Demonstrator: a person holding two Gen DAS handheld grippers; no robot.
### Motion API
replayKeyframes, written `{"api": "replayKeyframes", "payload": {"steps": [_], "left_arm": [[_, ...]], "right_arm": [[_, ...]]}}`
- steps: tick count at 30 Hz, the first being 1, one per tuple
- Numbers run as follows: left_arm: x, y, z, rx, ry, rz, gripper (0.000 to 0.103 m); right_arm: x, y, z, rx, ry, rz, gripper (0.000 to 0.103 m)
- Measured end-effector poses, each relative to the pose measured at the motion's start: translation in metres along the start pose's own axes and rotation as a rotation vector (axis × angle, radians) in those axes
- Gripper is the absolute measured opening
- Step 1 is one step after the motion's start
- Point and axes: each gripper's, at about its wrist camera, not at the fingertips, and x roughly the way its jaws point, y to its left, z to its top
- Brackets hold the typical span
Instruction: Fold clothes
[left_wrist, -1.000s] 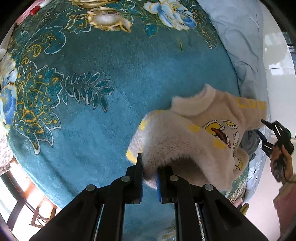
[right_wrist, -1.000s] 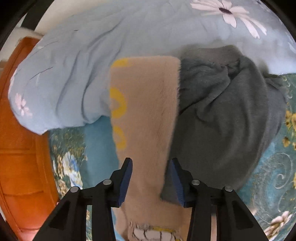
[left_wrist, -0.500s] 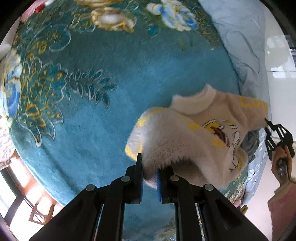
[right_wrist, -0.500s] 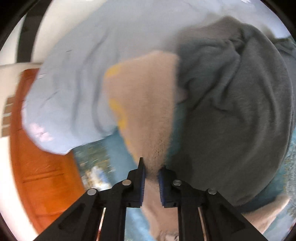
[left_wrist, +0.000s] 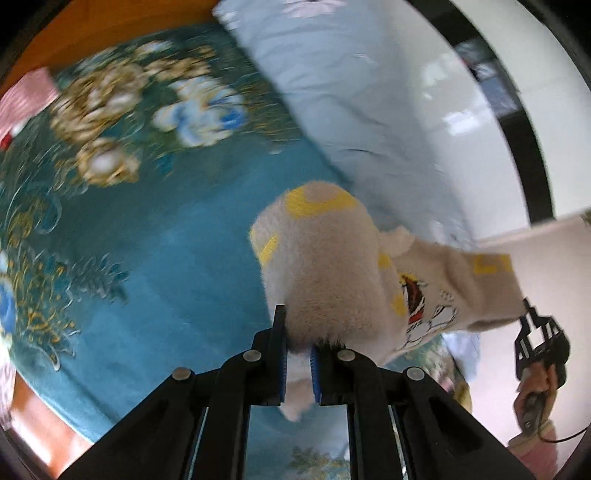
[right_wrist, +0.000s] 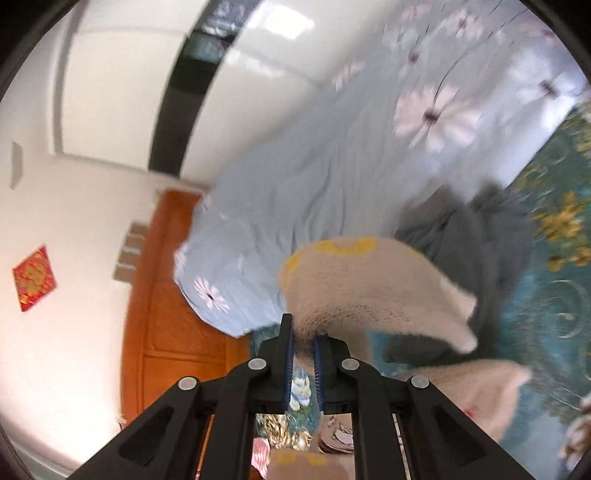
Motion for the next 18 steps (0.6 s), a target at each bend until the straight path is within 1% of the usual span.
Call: {"api": "replayKeyframes", "payload": {"steps": [3,5,7,9,10,12,13,16,18], "left_arm": [[-0.021,-0.024,-0.005,0.078,0.021,-0.069,0.010],[-0.034,-0.035,-0.006,0.131,0.035,-0.089,0.010],[-0.046,-0.042,-0.005,0.149,0.065,-0.118,0.010],[-0.052,-0.042,0.004,0.151,0.095,-0.148,0.010],[-0.054,-0.046,0.008,0.156,0.106,-0.145,0.010],[-0.046,-0.047,0.020,0.144,0.100,-0.109,0.010],[-0.036,-0.046,0.025,0.123,0.116,-0.104,0.010],[0.000,-0.045,0.032,0.090,0.158,-0.083,0.010],[0.033,-0.042,0.034,0.089,0.177,-0.016,0.010]], "right_arm": [[-0.073,-0.002,-0.007,0.005,-0.055,-0.012,0.010],[-0.113,-0.002,-0.014,-0.003,-0.067,-0.044,0.010],[-0.144,-0.005,-0.021,0.016,-0.070,-0.079,0.010],[-0.169,-0.014,-0.027,0.040,-0.075,-0.084,0.010],[-0.182,-0.020,-0.028,0.046,-0.075,-0.083,0.010],[-0.189,-0.031,-0.026,0.035,-0.065,-0.097,0.010],[-0.187,-0.039,-0.025,0.046,-0.052,-0.113,0.010],[-0.162,-0.073,-0.022,0.097,-0.013,-0.157,0.010],[-0.143,-0.094,-0.020,0.117,0.000,-0.191,0.010]]}}
